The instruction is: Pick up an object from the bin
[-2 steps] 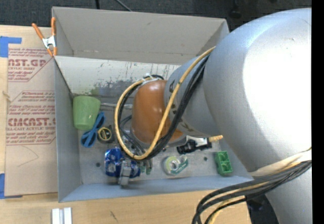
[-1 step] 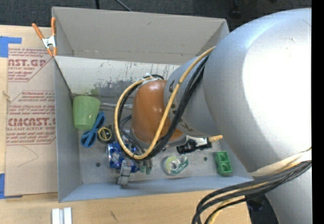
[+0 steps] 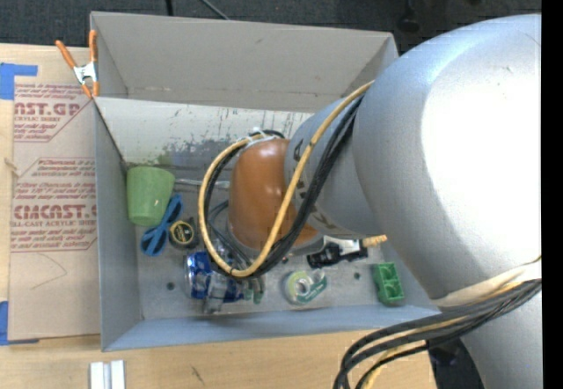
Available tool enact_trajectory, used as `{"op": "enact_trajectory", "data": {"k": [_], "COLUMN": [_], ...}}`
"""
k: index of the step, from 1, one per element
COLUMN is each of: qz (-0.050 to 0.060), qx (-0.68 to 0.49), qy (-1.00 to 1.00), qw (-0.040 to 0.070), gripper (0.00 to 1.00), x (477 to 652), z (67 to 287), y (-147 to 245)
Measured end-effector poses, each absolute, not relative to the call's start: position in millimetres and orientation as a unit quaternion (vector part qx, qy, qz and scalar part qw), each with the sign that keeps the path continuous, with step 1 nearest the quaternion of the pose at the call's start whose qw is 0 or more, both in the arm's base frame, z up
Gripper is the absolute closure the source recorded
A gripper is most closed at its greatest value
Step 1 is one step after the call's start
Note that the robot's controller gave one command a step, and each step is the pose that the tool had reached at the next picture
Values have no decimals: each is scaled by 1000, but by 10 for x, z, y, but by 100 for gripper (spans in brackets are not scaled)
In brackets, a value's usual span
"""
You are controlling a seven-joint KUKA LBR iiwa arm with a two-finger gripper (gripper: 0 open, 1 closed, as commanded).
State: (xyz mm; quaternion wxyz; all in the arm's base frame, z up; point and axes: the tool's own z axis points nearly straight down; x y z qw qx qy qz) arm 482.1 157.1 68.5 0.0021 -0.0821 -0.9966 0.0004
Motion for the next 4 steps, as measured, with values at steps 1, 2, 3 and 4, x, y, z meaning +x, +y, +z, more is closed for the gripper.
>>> {"op": "enact_trajectory", "data": {"k": [1,2,3,4], "qz": [0,-1,-1,-1], "qx": [-82,-81,-80,-80], "qy": [-997,-997,-997,-997], "qw": [0,-2,-1,-2], "gripper": [100,100,100,100], "x": [4821,4830,4832,4842], "z": [825,1336,1502,1828], "y": [1575,1585,1592,1602]}}
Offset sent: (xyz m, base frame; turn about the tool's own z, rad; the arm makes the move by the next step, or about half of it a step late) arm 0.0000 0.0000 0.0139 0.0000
